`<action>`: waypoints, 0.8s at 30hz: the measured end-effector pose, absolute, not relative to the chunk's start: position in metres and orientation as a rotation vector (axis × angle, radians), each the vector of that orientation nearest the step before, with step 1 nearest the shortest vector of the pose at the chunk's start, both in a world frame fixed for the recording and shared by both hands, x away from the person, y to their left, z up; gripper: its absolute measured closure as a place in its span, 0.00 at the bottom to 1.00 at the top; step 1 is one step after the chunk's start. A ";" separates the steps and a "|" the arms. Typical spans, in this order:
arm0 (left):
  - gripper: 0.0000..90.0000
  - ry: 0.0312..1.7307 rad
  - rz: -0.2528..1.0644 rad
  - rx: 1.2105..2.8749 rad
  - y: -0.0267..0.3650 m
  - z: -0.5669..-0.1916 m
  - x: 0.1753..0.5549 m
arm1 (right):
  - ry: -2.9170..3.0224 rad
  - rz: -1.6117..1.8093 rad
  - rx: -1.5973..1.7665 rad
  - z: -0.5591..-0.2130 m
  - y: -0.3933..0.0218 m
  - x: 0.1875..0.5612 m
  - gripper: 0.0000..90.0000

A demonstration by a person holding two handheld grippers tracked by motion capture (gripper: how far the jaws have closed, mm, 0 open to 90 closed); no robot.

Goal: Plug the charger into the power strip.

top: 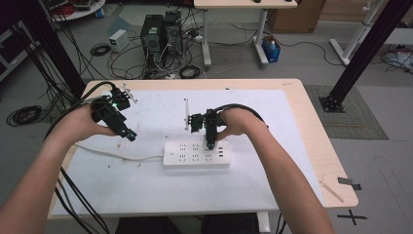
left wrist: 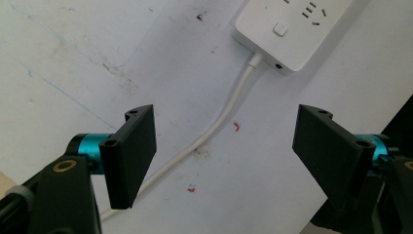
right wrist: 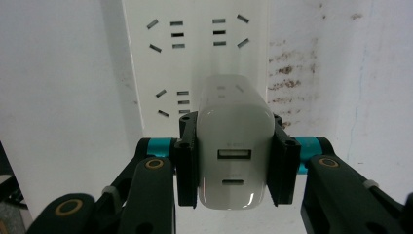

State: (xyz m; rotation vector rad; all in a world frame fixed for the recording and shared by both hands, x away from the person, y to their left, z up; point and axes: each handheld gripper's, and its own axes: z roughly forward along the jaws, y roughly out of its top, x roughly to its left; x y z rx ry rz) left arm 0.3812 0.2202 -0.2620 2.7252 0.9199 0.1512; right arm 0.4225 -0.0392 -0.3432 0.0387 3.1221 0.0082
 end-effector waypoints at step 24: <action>0.27 0.936 0.130 2.715 0.223 -0.272 0.382 | 3.115 -0.034 -0.049 -0.359 -0.031 0.422 0.70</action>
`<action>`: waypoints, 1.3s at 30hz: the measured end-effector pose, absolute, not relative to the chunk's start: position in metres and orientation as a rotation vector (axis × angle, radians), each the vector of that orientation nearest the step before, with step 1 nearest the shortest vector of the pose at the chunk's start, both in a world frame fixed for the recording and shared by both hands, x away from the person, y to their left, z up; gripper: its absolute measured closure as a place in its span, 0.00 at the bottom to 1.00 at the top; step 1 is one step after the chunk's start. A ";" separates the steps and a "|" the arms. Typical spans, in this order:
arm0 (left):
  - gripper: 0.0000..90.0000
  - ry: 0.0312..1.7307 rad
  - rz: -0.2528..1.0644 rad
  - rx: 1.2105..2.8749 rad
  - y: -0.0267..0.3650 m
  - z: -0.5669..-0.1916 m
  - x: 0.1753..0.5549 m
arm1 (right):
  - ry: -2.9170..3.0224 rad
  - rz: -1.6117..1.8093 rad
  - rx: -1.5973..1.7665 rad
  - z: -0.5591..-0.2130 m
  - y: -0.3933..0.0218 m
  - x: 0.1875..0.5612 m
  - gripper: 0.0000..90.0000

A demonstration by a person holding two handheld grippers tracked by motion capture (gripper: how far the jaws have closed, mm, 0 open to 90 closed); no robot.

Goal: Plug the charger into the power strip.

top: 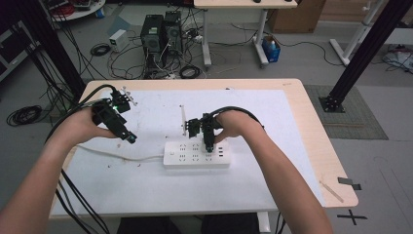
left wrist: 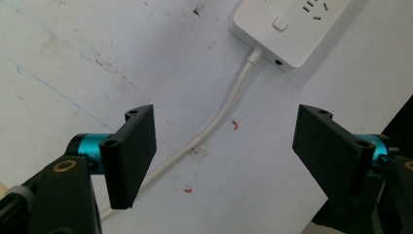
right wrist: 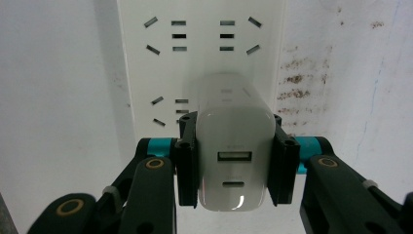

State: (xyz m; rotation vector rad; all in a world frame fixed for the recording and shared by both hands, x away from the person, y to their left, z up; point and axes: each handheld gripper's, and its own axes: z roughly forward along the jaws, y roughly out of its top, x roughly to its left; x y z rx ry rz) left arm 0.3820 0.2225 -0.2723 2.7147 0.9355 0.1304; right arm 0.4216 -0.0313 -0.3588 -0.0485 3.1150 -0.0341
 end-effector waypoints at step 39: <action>0.24 0.965 0.152 2.663 0.227 -0.277 0.392 | 3.067 0.370 0.472 -0.317 -0.087 0.435 0.27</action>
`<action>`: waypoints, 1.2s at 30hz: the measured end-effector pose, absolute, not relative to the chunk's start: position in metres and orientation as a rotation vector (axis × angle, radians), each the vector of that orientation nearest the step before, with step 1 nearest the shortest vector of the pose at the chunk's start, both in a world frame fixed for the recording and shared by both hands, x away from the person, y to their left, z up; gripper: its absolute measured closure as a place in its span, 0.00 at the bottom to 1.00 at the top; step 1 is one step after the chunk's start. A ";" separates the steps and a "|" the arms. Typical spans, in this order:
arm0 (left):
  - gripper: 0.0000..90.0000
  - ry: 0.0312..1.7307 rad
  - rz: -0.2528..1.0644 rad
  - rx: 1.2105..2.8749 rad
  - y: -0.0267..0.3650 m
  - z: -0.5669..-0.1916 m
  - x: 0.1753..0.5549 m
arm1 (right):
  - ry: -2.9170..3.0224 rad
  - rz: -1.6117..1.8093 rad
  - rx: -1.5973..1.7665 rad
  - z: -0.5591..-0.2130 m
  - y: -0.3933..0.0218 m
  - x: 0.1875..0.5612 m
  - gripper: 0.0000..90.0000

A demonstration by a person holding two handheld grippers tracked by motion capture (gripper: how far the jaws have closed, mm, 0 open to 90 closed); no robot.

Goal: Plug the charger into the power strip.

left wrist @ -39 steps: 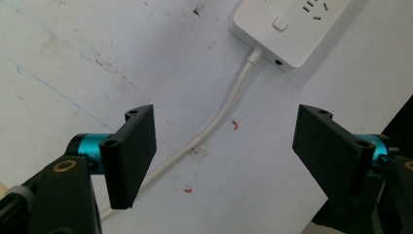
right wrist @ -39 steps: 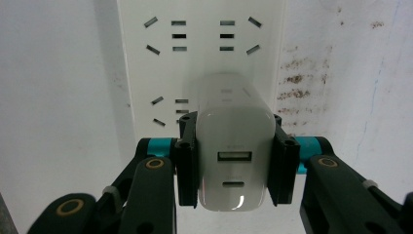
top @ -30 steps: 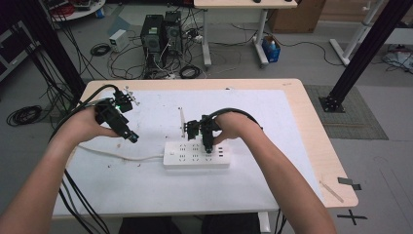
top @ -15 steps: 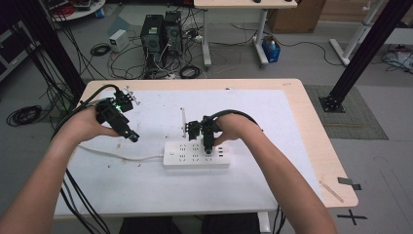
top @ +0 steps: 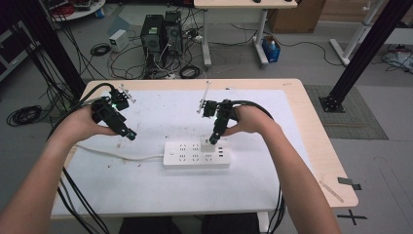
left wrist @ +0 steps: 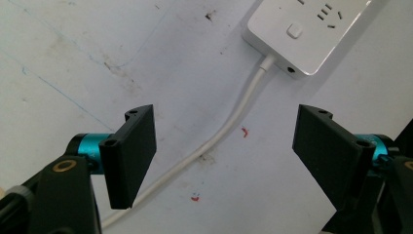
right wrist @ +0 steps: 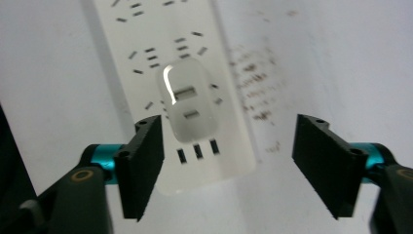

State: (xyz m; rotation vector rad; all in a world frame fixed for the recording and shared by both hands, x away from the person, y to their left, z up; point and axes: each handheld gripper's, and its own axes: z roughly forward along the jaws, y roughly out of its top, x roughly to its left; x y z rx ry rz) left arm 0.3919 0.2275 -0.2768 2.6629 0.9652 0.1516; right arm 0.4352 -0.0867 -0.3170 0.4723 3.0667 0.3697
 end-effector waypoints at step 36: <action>0.22 0.904 0.183 2.688 0.196 -0.276 0.398 | 2.621 0.495 1.427 -0.281 -0.222 0.416 0.24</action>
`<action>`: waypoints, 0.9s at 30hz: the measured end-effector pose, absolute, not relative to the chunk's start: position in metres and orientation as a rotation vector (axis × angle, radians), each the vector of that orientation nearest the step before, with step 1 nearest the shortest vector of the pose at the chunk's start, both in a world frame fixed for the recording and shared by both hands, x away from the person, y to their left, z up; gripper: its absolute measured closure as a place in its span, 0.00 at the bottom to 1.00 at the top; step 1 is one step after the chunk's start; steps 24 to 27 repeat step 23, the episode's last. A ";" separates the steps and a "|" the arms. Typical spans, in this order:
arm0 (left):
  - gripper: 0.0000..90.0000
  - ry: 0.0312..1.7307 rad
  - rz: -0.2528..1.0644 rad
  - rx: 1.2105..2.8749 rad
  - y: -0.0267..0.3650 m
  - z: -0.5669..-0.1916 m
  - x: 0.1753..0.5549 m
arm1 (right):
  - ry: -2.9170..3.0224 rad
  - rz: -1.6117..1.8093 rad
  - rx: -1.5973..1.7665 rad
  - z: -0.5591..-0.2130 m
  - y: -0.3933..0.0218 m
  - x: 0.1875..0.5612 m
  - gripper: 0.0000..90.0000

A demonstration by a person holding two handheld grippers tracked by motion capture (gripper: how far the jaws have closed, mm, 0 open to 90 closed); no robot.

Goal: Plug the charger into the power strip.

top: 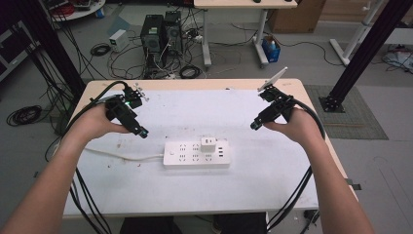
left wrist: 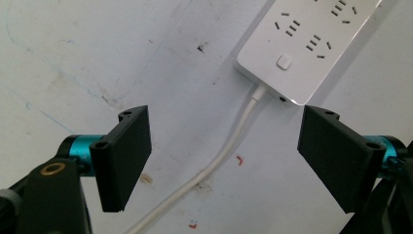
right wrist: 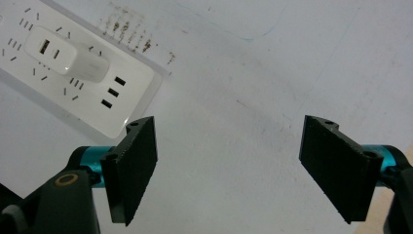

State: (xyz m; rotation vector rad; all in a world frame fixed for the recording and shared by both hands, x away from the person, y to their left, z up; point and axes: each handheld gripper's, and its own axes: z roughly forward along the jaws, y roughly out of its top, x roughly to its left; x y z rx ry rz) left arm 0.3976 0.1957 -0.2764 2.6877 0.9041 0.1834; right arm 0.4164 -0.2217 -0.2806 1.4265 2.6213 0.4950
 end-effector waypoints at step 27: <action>0.22 0.883 0.173 2.696 0.187 -0.278 0.397 | 2.617 0.473 1.418 -0.283 -0.225 0.414 0.24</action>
